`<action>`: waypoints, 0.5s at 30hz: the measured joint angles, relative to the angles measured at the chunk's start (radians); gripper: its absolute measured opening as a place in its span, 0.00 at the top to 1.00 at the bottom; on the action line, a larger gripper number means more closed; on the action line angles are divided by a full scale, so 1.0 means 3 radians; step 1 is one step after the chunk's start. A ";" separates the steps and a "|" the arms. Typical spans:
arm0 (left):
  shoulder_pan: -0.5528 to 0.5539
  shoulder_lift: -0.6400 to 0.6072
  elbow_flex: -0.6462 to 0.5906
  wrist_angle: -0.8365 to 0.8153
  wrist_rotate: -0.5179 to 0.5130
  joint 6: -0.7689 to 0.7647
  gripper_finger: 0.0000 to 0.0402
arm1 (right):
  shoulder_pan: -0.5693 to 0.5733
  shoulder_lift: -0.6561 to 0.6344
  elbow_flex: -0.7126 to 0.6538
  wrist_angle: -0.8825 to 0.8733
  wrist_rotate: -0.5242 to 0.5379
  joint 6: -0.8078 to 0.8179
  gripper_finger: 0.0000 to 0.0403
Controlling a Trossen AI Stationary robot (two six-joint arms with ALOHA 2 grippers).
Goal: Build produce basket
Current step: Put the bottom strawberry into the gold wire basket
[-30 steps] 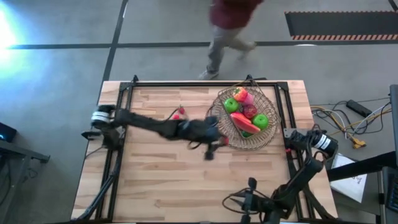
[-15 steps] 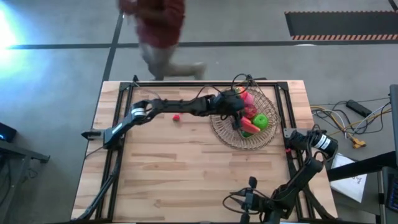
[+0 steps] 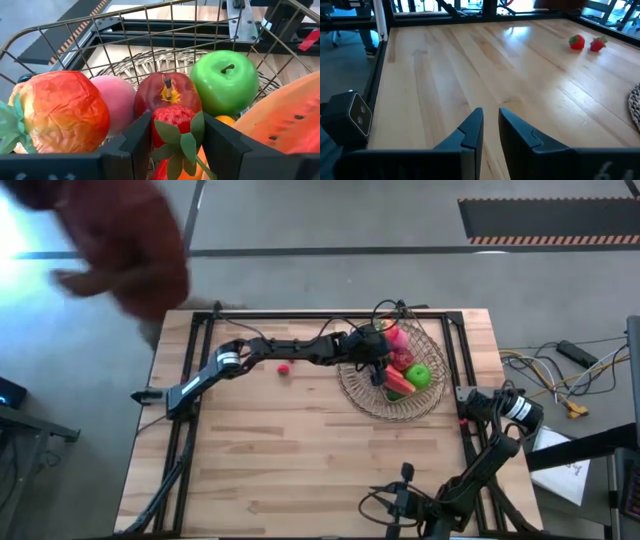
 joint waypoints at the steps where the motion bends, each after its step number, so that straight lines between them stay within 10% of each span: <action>1: 0.0001 0.0001 0.0000 0.0001 -0.0005 0.0000 0.66 | 0.0000 0.0000 0.0000 0.0000 0.0000 0.0000 0.87; 15: 0.0009 0.0005 0.0003 -0.0004 -0.0007 0.0001 0.66 | 0.0000 0.0000 0.0000 0.0001 0.0003 0.0000 0.87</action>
